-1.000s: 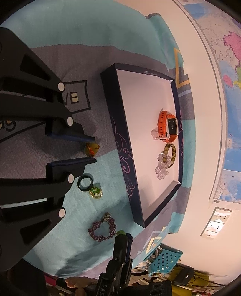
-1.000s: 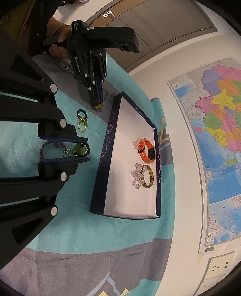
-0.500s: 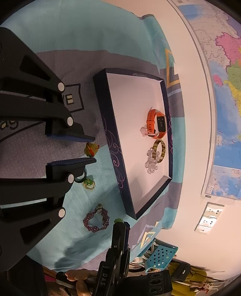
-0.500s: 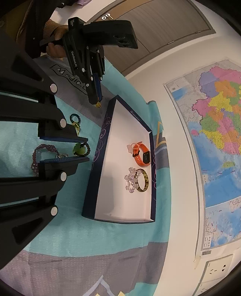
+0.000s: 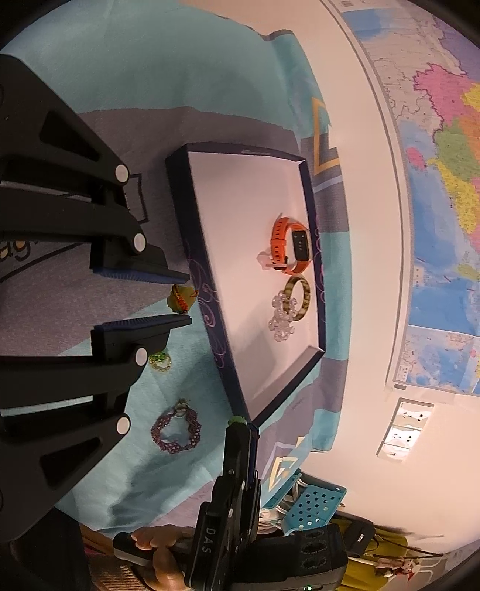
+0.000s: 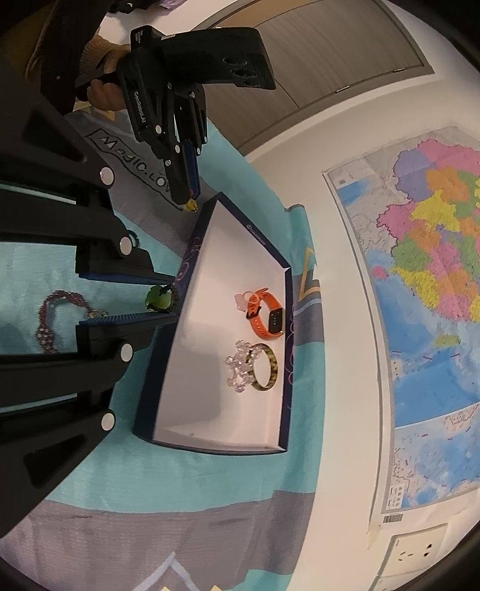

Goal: Organize jewelry
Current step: 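Carry the green and yellow rings into the box and open both tools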

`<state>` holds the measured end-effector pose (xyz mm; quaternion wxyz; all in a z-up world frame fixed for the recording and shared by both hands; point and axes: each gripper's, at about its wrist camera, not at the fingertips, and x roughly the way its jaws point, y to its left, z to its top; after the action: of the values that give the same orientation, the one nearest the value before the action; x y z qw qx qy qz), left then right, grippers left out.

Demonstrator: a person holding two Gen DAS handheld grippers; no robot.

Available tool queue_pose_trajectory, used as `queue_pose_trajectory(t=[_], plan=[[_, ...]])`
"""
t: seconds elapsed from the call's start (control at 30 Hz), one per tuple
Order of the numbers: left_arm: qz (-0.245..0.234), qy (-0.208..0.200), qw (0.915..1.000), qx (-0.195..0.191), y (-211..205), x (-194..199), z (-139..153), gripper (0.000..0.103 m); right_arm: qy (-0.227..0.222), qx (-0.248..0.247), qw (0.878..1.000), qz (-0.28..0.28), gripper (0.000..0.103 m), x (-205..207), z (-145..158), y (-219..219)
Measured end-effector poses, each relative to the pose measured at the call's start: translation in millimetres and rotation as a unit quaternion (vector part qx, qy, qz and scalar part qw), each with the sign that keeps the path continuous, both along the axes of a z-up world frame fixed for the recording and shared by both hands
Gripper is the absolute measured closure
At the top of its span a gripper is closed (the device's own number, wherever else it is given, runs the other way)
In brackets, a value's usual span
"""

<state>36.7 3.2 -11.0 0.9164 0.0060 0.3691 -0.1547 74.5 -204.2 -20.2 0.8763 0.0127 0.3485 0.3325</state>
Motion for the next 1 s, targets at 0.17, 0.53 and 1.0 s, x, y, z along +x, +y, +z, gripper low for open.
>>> queue_pose_trajectory(t=[0.17,0.53,1.0], plan=[[0.003,-0.01,0.9999,0.004,1,5,7,0.086,-0.004,0.001,1.0,0.004,0.09,9,5,4],[0.006,-0.017,0.9998,0.004,1,22,15,0.086,-0.009,-0.007,1.0,0.001,0.09,28,12,10],[0.011,-0.014,0.9998,0.003,-2,48,16,0.086,-0.001,-0.021,1.0,-0.001,0.09,56,9,21]])
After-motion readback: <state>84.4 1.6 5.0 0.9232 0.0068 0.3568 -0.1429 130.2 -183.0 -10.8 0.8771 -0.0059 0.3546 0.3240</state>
